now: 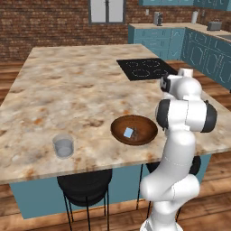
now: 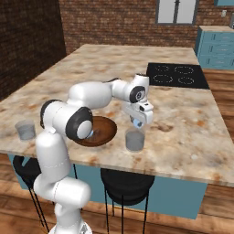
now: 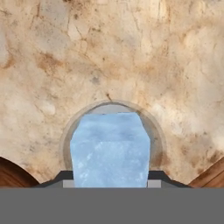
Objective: There are four ice cubes in the ice bowl. Place two ice cubes in each glass of water.
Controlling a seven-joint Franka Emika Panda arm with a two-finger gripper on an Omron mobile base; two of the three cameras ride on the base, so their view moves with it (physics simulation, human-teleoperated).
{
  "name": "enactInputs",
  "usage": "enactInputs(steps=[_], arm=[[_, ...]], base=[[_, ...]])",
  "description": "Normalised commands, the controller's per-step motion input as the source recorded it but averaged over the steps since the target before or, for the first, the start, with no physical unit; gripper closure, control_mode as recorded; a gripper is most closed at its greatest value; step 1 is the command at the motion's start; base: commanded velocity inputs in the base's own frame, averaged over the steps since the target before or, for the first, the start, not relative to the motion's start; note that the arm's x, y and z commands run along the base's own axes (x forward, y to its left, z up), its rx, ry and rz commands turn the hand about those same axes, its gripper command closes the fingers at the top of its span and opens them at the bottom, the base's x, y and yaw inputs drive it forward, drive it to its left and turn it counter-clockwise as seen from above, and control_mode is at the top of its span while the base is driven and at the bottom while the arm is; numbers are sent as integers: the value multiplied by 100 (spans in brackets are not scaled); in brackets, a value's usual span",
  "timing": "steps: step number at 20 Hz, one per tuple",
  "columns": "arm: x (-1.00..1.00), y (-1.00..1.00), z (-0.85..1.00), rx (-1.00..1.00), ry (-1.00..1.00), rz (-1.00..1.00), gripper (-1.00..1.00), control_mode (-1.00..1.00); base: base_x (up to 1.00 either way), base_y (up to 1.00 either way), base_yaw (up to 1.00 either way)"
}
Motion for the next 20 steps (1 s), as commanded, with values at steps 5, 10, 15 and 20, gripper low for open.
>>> enactInputs(steps=[5, 10, 15, 20], arm=[[0, 0, -12, 0, -1, -2, 100, -100], [0, 0, -10, -1, -4, -1, 100, -100], [-4, 1, -13, -1, -7, -2, 100, -100], [-15, 9, -9, 0, -5, -3, 100, -100]], base=[[0, 0, 0], [0, 0, 0], [0, 0, 0], [0, 0, 0]])
